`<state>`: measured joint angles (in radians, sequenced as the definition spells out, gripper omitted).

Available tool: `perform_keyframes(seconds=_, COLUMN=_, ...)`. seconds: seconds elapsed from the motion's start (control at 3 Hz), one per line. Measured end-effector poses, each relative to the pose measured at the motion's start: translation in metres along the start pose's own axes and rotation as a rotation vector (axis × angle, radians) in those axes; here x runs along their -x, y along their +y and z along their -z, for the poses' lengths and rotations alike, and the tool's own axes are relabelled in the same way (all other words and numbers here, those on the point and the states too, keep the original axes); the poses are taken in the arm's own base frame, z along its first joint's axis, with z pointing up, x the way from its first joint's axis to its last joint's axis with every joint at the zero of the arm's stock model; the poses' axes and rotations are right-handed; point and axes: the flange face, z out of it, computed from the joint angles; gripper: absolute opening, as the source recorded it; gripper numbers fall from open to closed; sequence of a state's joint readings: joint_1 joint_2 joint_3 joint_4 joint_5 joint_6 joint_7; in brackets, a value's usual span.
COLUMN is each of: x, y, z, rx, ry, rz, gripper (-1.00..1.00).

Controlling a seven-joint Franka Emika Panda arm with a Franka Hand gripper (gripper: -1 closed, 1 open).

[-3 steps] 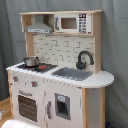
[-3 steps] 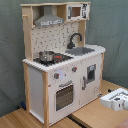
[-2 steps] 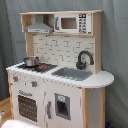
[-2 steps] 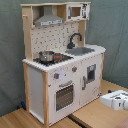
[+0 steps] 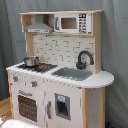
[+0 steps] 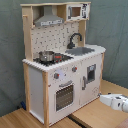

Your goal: Play with the kitchen

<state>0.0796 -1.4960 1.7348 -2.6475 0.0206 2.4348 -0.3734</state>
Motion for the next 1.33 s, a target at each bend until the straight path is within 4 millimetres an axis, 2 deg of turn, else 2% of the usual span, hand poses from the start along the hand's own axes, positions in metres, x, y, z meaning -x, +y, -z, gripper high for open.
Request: perform_keyframes(seconds=1.33, x=-0.006, y=-0.002, z=-0.027, rx=0.014, ry=-0.024, rz=-0.420, gripper=1.00)
